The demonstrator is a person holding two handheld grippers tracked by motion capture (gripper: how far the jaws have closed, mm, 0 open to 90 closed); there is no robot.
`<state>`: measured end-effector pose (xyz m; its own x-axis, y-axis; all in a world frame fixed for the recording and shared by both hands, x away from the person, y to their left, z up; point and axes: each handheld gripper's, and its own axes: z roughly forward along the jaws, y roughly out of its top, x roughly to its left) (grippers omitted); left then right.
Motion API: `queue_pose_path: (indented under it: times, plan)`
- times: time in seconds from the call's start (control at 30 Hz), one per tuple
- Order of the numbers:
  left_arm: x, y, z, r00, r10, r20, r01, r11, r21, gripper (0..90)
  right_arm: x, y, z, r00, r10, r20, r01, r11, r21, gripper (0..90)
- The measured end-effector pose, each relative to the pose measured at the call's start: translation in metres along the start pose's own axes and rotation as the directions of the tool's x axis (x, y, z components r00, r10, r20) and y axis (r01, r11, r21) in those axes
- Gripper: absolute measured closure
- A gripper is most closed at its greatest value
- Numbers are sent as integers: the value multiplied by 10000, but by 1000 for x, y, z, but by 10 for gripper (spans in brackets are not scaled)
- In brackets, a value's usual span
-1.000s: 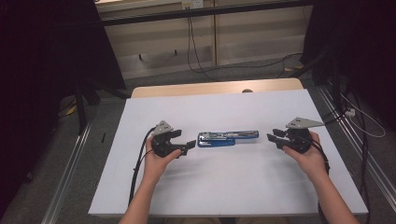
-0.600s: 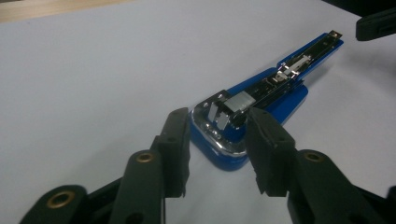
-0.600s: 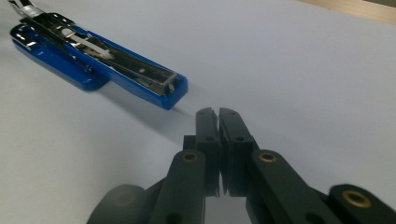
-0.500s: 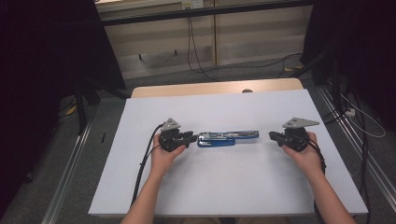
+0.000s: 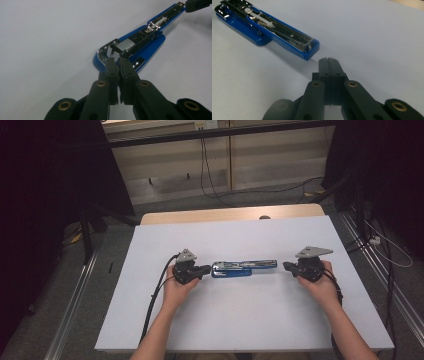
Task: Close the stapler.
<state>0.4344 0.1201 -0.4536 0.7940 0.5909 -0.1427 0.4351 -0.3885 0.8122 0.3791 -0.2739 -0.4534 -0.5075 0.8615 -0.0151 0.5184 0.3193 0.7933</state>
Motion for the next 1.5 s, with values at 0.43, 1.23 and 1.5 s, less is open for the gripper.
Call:
queue_pose_path:
  times: [0.43,1.23,1.5]
  plan:
    - [-5,-1,7,9996,215,166,-219,9995,208,900,5,1,9,9996,-287,-73,290,9988,386,900]
    - [-8,-1,15,9994,301,188,-299,9995,-95,900,8,2,14,9978,-387,-537,420,9972,620,900]
    - [-8,-1,14,9995,320,81,-320,9995,-59,900,8,3,13,9977,-326,-595,352,9985,419,900]
